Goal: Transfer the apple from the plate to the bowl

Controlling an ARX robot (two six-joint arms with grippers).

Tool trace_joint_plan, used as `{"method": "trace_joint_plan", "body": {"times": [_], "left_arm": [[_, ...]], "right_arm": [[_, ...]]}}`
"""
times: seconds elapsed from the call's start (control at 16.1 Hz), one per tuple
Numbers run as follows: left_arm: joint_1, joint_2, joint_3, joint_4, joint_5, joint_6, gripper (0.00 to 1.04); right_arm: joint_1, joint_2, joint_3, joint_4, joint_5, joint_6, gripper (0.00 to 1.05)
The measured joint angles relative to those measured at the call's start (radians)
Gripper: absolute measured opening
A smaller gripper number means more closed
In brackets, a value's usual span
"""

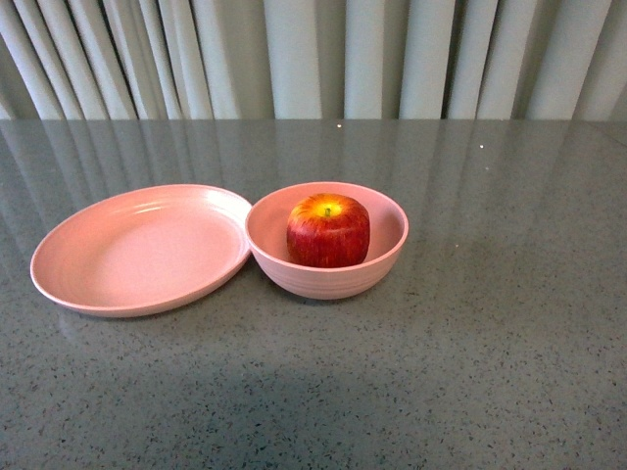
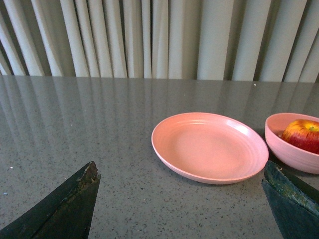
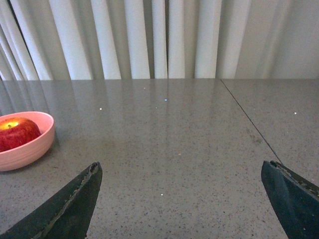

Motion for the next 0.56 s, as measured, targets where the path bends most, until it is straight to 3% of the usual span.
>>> {"method": "trace_joint_plan", "body": {"times": [0.56], "left_arm": [[0.0,0.0,0.0,0.0,0.0,0.0,0.98]], "right_arm": [[0.0,0.0,0.0,0.0,0.0,0.0,0.98]]}}
